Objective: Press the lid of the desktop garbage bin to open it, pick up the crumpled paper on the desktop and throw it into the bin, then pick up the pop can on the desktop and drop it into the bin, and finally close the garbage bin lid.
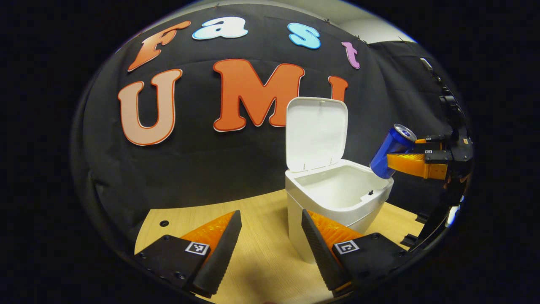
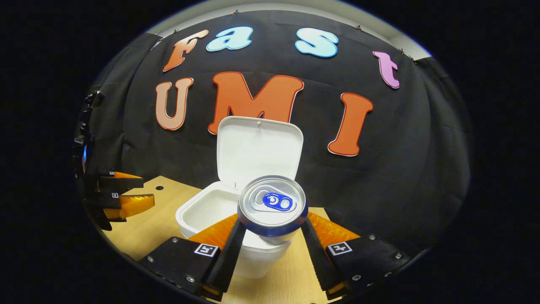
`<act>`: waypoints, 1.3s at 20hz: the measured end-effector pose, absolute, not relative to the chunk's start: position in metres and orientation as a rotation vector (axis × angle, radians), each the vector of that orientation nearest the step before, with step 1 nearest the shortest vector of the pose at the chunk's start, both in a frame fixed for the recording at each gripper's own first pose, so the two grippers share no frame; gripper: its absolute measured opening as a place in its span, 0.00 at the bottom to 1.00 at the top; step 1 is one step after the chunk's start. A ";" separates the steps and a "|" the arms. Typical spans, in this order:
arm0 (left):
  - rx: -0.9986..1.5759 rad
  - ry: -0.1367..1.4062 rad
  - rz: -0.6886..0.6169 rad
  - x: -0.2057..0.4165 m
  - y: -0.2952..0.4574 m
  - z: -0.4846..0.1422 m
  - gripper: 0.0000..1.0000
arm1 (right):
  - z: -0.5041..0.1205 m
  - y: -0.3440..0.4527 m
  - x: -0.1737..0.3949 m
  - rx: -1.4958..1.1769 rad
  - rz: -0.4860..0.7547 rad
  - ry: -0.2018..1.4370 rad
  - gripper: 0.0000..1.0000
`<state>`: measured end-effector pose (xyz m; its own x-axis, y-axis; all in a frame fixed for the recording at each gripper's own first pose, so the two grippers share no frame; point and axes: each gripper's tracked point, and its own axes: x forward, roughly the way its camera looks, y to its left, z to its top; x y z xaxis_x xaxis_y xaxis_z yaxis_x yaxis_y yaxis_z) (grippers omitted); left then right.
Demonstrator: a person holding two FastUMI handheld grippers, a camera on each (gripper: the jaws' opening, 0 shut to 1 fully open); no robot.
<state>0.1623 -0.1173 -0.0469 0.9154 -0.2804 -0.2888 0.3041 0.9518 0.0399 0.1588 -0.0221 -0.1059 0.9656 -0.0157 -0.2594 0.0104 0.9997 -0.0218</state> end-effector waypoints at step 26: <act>0.057 0.317 -0.114 0.141 -0.070 -0.064 0.92 | -0.147 -0.017 0.186 -0.065 0.088 0.421 0.82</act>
